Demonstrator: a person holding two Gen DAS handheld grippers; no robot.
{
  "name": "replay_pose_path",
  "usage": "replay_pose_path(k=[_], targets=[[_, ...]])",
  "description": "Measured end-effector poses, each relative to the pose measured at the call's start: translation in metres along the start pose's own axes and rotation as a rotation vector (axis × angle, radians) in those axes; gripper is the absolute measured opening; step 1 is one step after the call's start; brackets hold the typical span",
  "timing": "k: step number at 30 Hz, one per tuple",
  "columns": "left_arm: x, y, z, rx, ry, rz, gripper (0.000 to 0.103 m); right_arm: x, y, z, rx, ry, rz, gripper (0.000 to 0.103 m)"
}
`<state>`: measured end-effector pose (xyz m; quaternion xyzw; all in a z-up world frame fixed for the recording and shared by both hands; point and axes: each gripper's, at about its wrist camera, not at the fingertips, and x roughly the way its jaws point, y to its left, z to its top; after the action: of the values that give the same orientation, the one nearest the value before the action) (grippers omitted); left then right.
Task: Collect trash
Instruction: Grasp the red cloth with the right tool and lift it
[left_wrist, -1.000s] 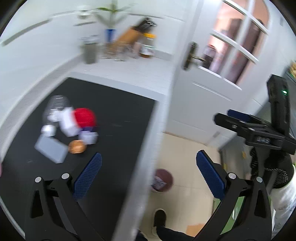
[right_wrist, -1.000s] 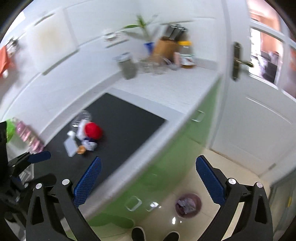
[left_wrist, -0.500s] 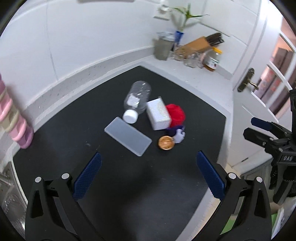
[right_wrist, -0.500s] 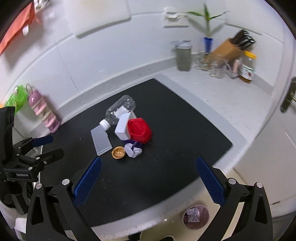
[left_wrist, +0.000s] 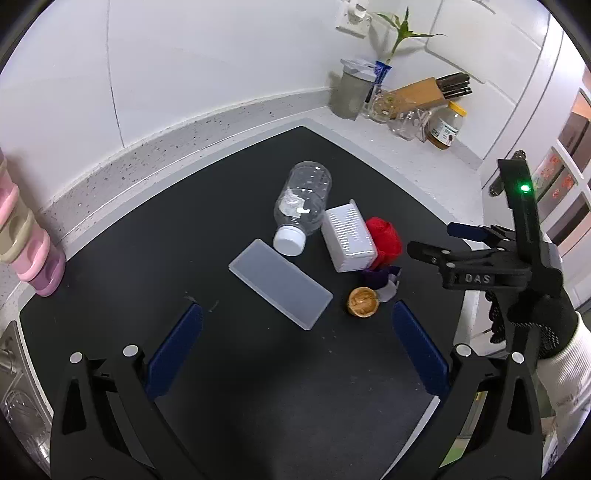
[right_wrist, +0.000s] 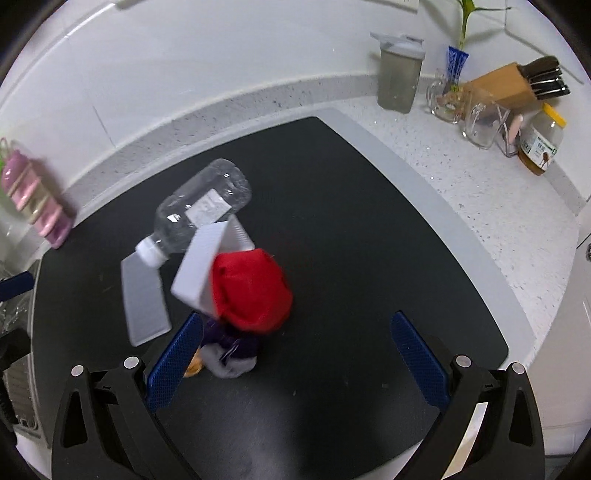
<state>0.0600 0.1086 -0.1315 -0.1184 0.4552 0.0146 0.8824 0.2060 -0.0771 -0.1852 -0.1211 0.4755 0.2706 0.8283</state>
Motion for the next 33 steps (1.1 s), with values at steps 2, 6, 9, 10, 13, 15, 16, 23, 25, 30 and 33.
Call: replay_pose_path(k=[2, 6, 9, 10, 13, 15, 16, 23, 25, 30, 33], targets=[[0.003, 0.004, 0.001, -0.006, 0.003, 0.004, 0.100, 0.007, -0.001, 0.004, -0.008, 0.006, 0.000, 0.097], [0.007, 0.010, 0.005, -0.014, 0.007, 0.009, 0.100, 0.019, 0.000, 0.010, -0.020, 0.014, 0.010, 0.097], [0.010, 0.012, 0.007, -0.016, 0.011, 0.010, 0.100, 0.028, 0.003, 0.012, -0.031, 0.030, 0.032, 0.097], [0.011, 0.013, 0.008, -0.017, 0.011, 0.010, 0.100, 0.029, 0.004, 0.013, -0.034, 0.033, 0.037, 0.097], [0.012, 0.015, 0.009, -0.023, 0.012, 0.010, 0.100, 0.035, 0.008, 0.014, -0.041, 0.041, 0.054, 0.089], [0.013, 0.016, 0.010, -0.024, 0.013, 0.008, 0.100, 0.038, 0.009, 0.016, -0.034, 0.049, 0.084, 0.083], [0.014, 0.017, 0.010, -0.025, 0.014, 0.008, 0.100, 0.039, 0.010, 0.016, -0.038, 0.050, 0.092, 0.078], [0.014, 0.017, 0.011, -0.025, 0.011, -0.002, 0.100, 0.036, 0.021, 0.018, -0.052, 0.053, 0.158, 0.040], [0.015, 0.016, 0.012, -0.024, 0.010, -0.007, 0.100, 0.032, 0.022, 0.018, -0.048, 0.041, 0.159, 0.028], [0.020, 0.012, 0.017, -0.011, 0.010, -0.018, 0.100, 0.011, 0.018, 0.020, -0.032, -0.006, 0.129, 0.017], [0.024, 0.009, 0.023, 0.002, 0.007, -0.024, 0.100, -0.005, 0.014, 0.022, -0.018, -0.029, 0.113, 0.015]])
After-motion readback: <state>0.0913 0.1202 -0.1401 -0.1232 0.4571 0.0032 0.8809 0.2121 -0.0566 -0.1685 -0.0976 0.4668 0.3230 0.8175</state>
